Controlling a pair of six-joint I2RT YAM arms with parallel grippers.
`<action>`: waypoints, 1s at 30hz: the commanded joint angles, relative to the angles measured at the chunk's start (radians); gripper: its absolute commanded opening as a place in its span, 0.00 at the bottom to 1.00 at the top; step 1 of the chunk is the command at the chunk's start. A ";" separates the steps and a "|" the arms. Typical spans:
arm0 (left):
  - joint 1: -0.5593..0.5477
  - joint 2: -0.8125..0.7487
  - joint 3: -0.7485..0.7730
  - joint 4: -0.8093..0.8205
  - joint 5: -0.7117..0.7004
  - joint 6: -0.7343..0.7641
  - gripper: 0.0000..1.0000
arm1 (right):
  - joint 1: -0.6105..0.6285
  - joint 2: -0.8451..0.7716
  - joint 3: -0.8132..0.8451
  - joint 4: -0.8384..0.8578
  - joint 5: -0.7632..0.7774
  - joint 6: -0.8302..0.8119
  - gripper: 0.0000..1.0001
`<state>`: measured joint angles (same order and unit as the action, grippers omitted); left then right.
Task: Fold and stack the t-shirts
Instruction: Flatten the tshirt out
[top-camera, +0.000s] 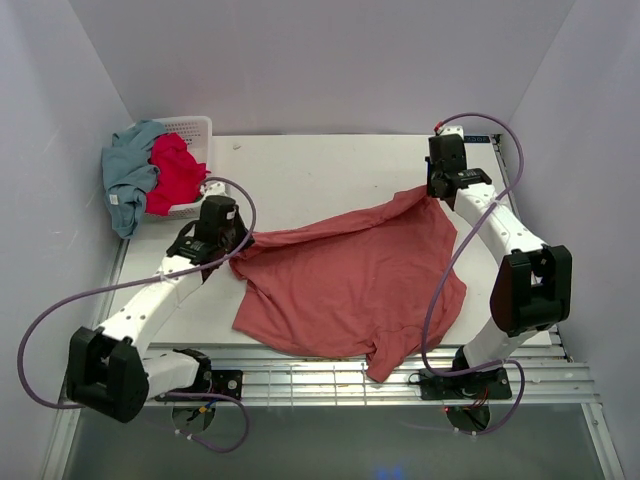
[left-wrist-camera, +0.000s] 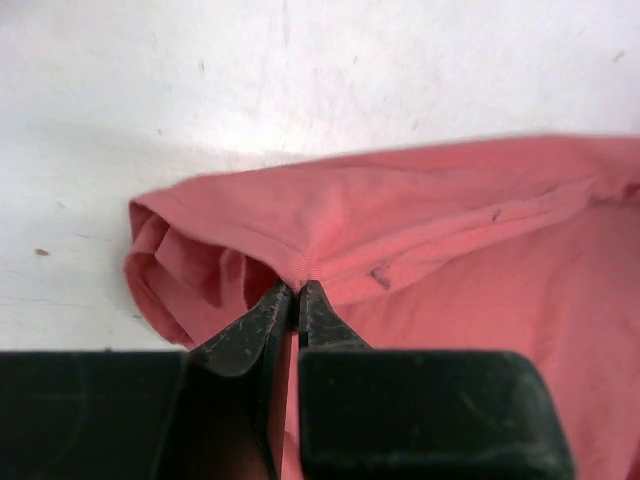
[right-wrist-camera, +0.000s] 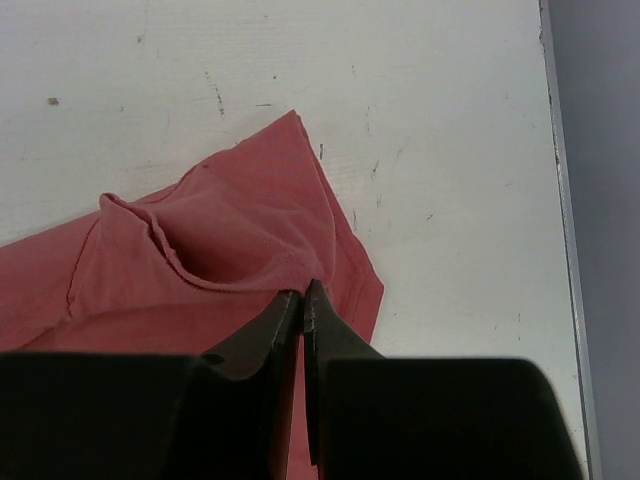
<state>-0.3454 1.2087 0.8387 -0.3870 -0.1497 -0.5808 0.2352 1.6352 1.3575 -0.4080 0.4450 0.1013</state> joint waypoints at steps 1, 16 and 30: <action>-0.003 -0.151 0.057 -0.085 -0.112 -0.019 0.12 | 0.013 -0.032 -0.009 0.017 0.011 -0.002 0.08; -0.003 -0.442 0.396 -0.147 0.088 0.124 0.00 | 0.047 -0.490 0.311 -0.182 -0.104 0.009 0.08; -0.003 -0.489 0.995 -0.326 0.703 0.043 0.00 | 0.047 -0.676 0.980 -0.371 -0.578 0.006 0.08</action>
<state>-0.3470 0.7532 1.7123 -0.6674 0.3996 -0.4824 0.2794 0.9604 2.2253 -0.7479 -0.0174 0.0803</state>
